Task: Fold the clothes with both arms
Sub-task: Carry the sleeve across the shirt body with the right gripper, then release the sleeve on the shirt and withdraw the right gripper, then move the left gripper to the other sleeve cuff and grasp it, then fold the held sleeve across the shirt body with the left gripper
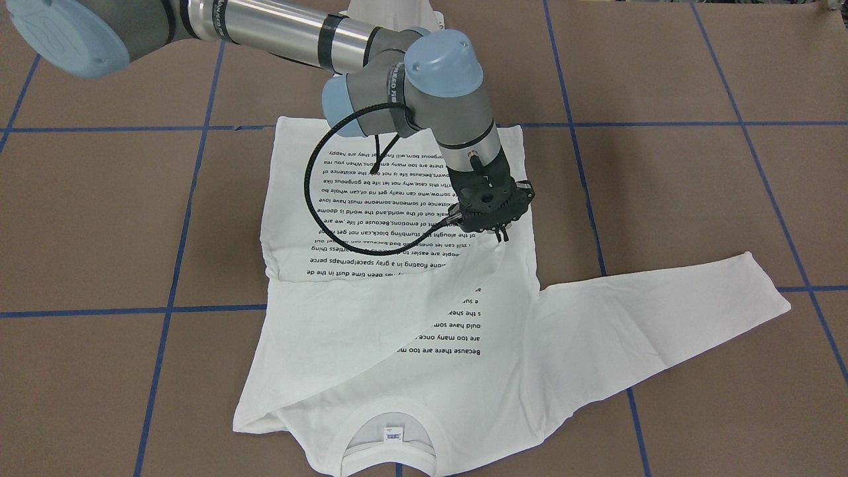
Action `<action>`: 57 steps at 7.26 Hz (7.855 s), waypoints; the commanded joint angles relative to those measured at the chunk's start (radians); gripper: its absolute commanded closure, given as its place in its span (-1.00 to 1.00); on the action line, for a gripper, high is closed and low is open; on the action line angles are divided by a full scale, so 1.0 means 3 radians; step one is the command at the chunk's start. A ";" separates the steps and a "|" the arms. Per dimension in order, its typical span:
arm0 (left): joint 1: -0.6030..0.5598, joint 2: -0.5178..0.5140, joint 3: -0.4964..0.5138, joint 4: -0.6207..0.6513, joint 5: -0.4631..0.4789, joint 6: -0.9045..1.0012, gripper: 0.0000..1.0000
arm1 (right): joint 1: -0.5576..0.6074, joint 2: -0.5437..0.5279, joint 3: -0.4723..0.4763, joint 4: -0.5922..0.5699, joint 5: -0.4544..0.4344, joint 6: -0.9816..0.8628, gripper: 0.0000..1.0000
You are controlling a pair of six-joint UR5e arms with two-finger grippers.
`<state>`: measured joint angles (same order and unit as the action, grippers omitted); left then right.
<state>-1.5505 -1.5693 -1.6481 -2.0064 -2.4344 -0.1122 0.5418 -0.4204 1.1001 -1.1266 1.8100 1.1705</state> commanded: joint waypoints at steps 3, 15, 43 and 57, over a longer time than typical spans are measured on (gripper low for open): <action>-0.0001 0.0005 0.0023 -0.0015 0.0000 0.0001 -1.00 | -0.0016 0.0164 -0.0573 0.0400 -0.0148 -0.0036 0.95; 0.1167 -0.0092 0.0507 -0.0919 0.0872 -0.1981 -1.00 | 0.1015 -0.1147 0.1612 -0.2138 0.0664 -0.0892 -0.99; 0.1390 -0.0603 0.1700 -0.1703 0.1217 -0.2137 1.00 | 0.2054 -0.2331 0.2346 -0.2478 0.1447 -0.2424 -1.00; 0.2391 -0.3315 0.0987 -0.0164 0.0992 -0.5591 1.00 | 0.2484 -0.2991 0.2438 -0.2462 0.1483 -0.2961 -1.00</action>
<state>-0.8686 -2.4202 -1.4129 -2.0597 -2.1406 -1.7051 1.2737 -1.2974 1.8233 -1.8657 2.2561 0.2897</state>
